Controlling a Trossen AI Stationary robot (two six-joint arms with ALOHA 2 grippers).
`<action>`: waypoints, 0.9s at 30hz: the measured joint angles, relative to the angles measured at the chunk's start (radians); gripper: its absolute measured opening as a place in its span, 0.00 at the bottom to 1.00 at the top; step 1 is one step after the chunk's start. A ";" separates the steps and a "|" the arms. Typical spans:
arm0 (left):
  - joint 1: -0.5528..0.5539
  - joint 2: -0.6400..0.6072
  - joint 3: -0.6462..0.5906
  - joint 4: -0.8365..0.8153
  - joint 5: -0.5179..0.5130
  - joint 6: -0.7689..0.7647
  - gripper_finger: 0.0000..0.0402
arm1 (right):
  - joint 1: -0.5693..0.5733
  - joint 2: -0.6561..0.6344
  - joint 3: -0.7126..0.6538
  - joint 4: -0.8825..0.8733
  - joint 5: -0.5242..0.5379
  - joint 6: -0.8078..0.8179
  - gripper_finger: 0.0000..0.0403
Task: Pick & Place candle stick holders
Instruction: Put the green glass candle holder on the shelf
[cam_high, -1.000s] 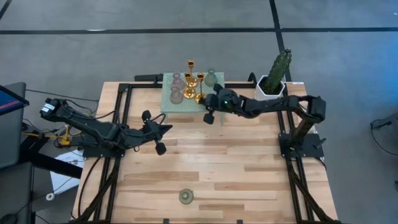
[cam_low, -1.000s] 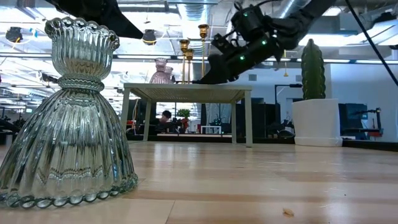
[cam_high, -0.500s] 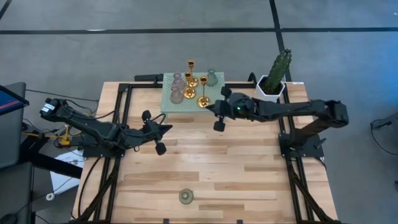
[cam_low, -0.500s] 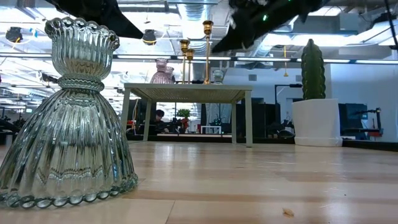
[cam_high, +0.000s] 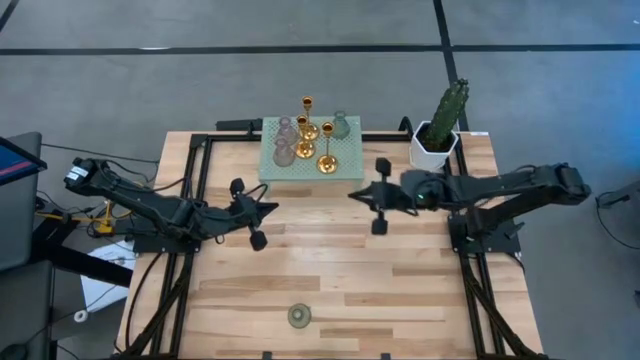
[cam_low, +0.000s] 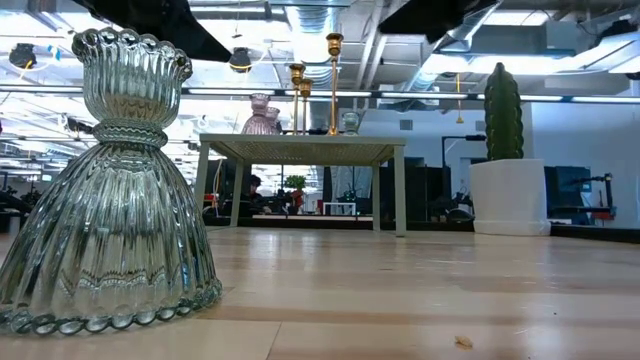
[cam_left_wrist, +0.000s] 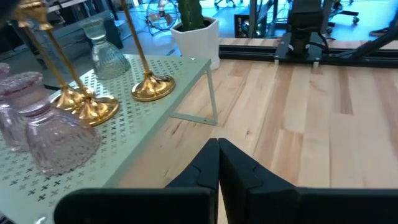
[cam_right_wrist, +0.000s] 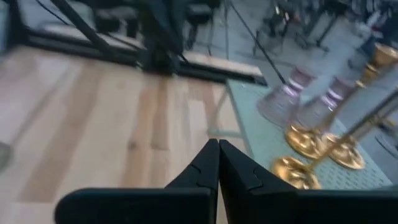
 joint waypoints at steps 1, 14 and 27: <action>0.000 0.000 0.000 0.000 0.008 0.000 0.01 | 0.015 -0.022 -0.030 0.031 0.000 0.002 0.00; 0.000 0.000 0.000 0.001 0.053 0.000 0.01 | 0.136 -0.180 -0.265 0.197 0.063 0.097 0.00; 0.000 0.000 0.000 0.000 0.057 0.000 0.01 | 0.205 -0.128 -0.277 0.239 0.112 0.110 0.00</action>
